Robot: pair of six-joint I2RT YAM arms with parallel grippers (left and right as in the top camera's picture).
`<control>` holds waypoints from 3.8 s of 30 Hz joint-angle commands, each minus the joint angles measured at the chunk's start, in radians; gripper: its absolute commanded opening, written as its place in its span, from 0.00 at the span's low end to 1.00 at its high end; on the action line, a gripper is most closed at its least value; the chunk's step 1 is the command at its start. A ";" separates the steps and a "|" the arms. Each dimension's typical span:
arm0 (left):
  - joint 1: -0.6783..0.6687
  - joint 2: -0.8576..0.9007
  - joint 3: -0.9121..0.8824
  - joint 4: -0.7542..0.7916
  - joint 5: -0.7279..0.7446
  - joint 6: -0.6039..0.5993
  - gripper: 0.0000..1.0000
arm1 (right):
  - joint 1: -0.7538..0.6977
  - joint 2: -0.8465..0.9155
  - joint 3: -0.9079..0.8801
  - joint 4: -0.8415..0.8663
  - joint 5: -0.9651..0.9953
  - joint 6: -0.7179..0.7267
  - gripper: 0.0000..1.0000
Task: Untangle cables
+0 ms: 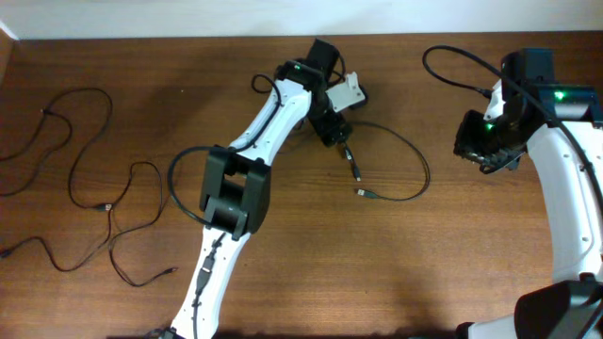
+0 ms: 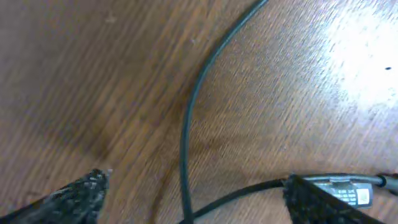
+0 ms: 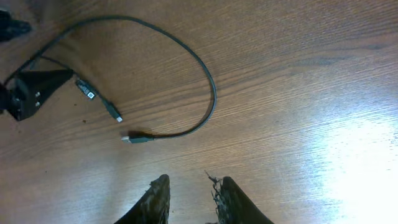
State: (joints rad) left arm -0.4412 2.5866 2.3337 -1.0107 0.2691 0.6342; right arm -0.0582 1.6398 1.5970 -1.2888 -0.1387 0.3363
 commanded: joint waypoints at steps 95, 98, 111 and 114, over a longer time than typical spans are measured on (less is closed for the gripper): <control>0.686 -0.532 0.630 -0.634 -0.246 -0.597 0.99 | 0.032 -0.629 -0.055 -0.182 0.069 -0.096 0.99; 0.686 -0.532 0.630 -0.634 -0.246 -0.597 0.99 | 0.032 -0.606 -0.055 -0.207 0.069 -0.097 0.99; 0.686 -0.532 0.630 -0.634 -0.246 -0.597 0.99 | 0.032 -0.778 -0.249 0.141 0.038 -0.097 0.99; 0.686 -0.532 0.630 -0.634 -0.246 -0.597 0.99 | 0.032 -0.983 -0.531 0.398 0.042 -0.097 0.99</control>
State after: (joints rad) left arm 0.2428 2.0487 2.9639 -1.6432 0.0128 0.0475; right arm -0.0307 0.8143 1.2705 -1.0149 -0.0948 0.2382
